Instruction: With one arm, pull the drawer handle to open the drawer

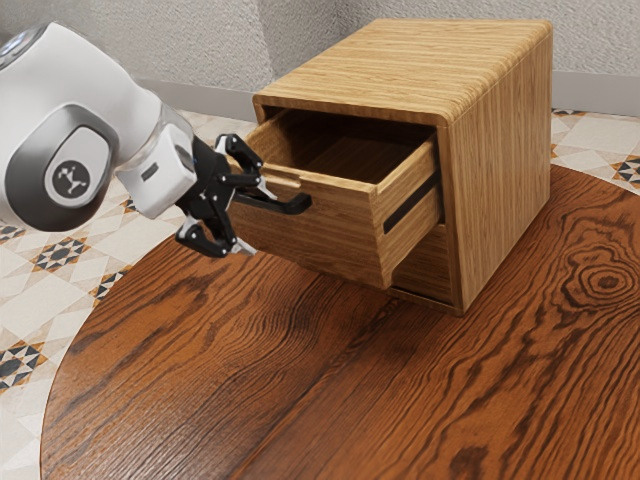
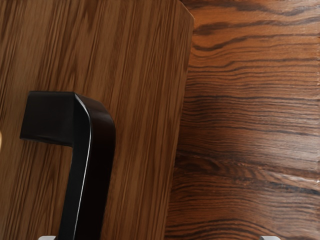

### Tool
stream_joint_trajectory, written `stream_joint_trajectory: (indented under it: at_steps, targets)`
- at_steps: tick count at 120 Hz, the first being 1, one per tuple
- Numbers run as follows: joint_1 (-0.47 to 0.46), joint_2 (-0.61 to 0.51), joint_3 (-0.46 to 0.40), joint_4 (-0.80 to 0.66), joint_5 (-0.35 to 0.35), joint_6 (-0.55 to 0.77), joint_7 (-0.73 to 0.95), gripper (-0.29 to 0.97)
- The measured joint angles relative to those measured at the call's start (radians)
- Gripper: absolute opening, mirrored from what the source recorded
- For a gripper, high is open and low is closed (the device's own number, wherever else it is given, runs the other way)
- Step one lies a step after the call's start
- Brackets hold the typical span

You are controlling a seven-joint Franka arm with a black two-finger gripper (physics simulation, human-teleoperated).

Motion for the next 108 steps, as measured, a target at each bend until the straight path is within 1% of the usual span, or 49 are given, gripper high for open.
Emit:
stream_joint_trajectory:
  at_steps: [11, 20, 40, 65, 83, 91, 93, 98, 103, 108]
  targets:
    - [0.0, -0.042, -0.001, -0.041, 0.002, 0.0, 0.0, 0.47]
    - [0.001, -0.082, -0.001, -0.073, 0.005, -0.001, 0.0, 0.44]
    - [0.005, -0.157, -0.001, -0.134, 0.014, -0.003, 0.0, 0.44]
    - [0.007, -0.186, -0.001, -0.167, 0.02, -0.007, 0.0, 0.45]
    - [0.01, -0.218, -0.001, -0.187, 0.021, -0.009, -0.001, 0.43]
    - [0.012, -0.23, -0.006, -0.157, 0.024, -0.01, -0.001, 0.49]
    - [0.017, -0.238, -0.022, -0.128, 0.026, -0.012, -0.001, 0.51]
    - [0.051, -0.283, -0.102, -0.038, 0.029, -0.027, -0.002, 0.54]
    - [0.064, -0.339, -0.178, 0.013, 0.034, -0.06, -0.011, 0.56]
    - [0.043, -0.392, -0.244, 0.041, 0.08, -0.149, -0.068, 0.59]
